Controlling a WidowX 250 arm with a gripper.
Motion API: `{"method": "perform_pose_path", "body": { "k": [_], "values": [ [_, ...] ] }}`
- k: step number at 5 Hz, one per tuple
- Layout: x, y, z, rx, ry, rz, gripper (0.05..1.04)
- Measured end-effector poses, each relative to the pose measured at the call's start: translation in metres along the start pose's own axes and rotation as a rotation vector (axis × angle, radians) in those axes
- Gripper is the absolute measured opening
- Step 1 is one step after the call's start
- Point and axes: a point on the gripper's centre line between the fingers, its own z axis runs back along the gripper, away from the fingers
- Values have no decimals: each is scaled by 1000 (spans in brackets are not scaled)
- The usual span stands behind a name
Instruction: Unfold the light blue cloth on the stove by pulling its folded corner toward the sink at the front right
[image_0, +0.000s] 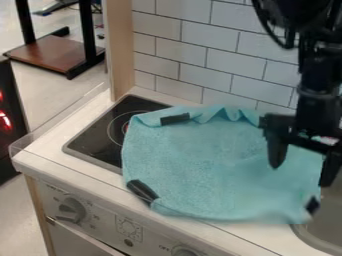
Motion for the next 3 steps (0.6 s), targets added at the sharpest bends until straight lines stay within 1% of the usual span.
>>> {"method": "perform_pose_path", "body": {
  "k": [1,2,3],
  "values": [
    [2,2,23,-7,-59,9,999],
    [1,3,31,-9,-85,14,999],
    [1,3,31,-7,-86,15,999]
  ]
}}
